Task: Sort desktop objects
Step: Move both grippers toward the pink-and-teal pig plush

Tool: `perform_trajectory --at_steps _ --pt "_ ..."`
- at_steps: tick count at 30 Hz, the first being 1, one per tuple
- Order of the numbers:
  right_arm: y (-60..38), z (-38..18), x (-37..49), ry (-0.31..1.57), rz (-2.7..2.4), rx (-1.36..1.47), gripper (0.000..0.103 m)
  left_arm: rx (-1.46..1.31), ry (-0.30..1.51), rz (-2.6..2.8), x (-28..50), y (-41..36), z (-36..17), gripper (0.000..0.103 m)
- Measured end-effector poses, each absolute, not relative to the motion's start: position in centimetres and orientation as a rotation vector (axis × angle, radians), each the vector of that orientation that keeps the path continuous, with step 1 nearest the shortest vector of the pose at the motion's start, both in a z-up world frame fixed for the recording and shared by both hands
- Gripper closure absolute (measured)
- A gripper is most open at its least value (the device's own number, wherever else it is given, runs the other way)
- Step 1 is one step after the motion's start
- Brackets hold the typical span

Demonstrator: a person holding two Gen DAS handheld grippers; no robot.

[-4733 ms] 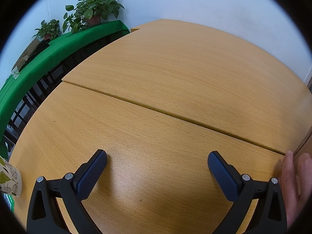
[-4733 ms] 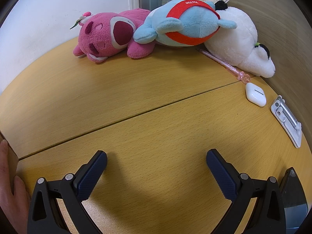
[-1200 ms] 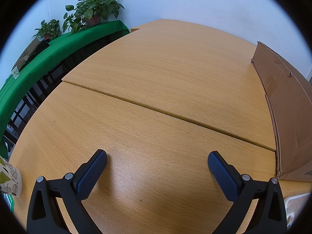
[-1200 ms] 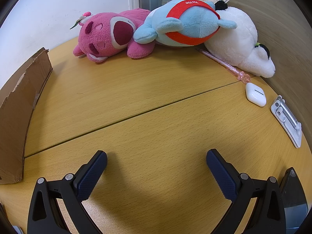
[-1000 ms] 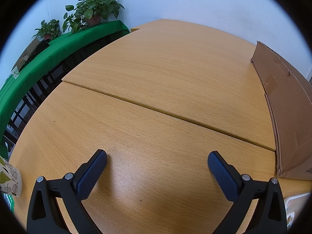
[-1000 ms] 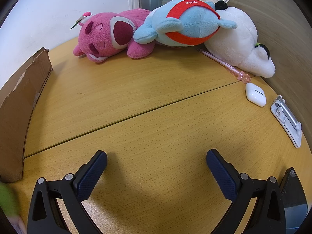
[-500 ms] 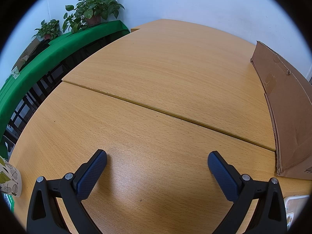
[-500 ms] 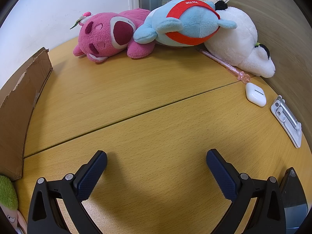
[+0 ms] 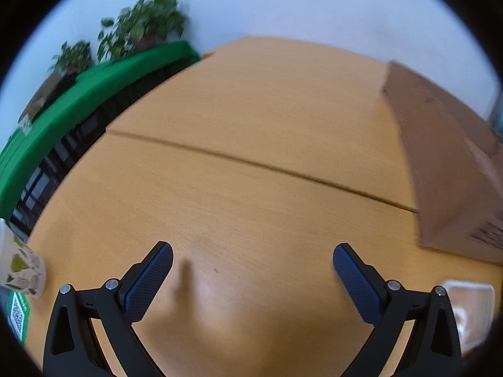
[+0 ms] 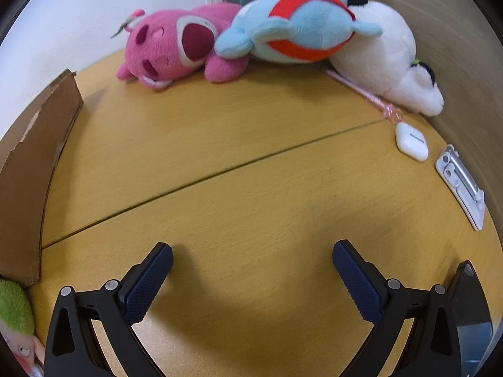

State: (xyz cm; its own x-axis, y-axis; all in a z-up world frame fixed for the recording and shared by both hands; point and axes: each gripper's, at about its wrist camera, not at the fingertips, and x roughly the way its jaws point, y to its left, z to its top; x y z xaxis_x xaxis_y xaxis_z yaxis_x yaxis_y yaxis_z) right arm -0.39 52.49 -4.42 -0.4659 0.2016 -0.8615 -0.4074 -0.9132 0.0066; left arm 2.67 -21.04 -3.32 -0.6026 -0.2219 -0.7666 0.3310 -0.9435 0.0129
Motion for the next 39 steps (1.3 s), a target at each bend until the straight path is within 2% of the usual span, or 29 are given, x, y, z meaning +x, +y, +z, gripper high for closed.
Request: perform_trajectory --at_steps 4,8,11,16,19,23,27,39 --pt "49.8 -3.4 1.9 0.335 2.48 -1.416 0.0 1.005 0.098 -2.724 7.2 -16.6 3.0 0.001" --pt "43.1 0.7 5.9 0.157 2.725 -1.288 0.0 0.9 0.121 -2.904 10.1 -12.0 8.4 0.001" --pt "38.0 3.9 9.0 0.121 2.943 -1.255 0.0 0.931 0.1 -3.015 10.7 -7.8 10.0 0.001" --pt "32.9 7.7 13.0 0.105 3.098 -1.163 0.0 1.046 0.12 -3.17 11.3 -1.6 9.7 0.001" --pt "31.2 8.5 14.1 0.082 3.127 -1.121 0.0 1.078 0.068 -3.237 12.5 2.0 9.0 0.001" --pt "29.2 8.1 14.9 -0.048 3.116 -1.115 0.0 1.12 -0.038 -3.285 13.3 5.6 8.5 0.001" --pt "27.8 7.4 15.2 -0.136 3.108 -1.129 0.0 1.135 -0.086 -3.288 13.1 6.6 8.3 0.001" --pt "28.0 4.9 13.2 -0.082 3.146 -1.258 0.0 1.304 -0.036 -3.296 9.6 8.1 6.3 0.002"
